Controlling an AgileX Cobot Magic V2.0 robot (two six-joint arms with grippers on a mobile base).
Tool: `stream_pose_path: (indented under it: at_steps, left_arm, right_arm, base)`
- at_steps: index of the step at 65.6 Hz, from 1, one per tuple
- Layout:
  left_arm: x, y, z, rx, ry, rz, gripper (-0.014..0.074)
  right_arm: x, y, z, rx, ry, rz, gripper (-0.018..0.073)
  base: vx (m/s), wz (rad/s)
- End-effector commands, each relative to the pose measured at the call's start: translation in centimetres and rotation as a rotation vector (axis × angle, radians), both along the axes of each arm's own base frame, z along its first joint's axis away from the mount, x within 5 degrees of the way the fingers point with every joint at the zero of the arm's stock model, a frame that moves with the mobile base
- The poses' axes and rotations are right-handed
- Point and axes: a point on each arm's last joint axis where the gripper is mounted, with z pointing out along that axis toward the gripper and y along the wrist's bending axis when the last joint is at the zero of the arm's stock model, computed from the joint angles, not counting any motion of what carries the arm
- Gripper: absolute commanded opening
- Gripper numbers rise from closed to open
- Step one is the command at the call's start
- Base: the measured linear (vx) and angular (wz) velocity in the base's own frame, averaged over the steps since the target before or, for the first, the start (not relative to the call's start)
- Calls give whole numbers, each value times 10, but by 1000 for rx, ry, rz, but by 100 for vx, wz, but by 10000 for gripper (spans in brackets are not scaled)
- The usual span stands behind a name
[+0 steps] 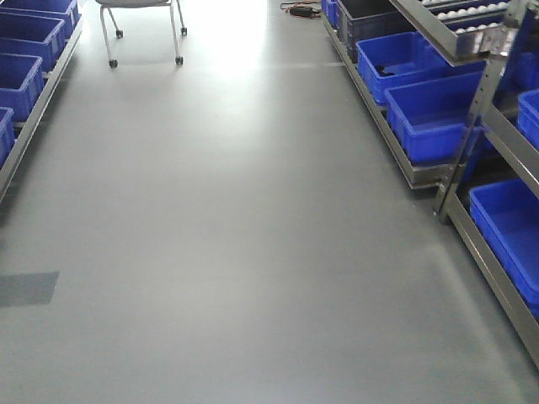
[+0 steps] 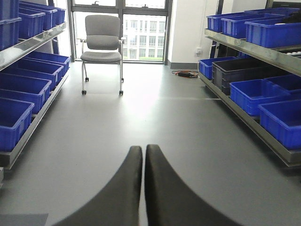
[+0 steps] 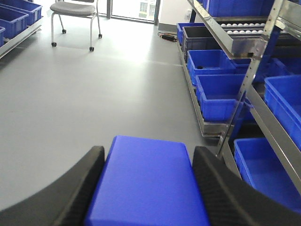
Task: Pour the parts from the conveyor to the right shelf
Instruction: 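Turn toward the shelf of blue bins and approach an empty bin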
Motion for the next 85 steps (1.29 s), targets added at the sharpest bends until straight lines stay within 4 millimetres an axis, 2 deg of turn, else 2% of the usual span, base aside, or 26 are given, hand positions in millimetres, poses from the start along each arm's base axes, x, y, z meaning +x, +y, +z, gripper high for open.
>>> stream_pose_path:
  at_steps: [1, 25, 85]
  left_arm:
    - [-1, -2, 14, -2, -106, -22, -6]
    - [-1, -2, 14, -2, -106, -22, -6]
    - [-1, -2, 14, -2, -106, -22, -6]
  right_arm:
    - [2, -2, 14, 2, -82, -19, -5]
    - [2, -2, 14, 4, -83, -18, -5]
    - [2, -2, 14, 2, -81, -18, -5]
  base:
    - [66, 4]
    - [59, 21]
    - [47, 62]
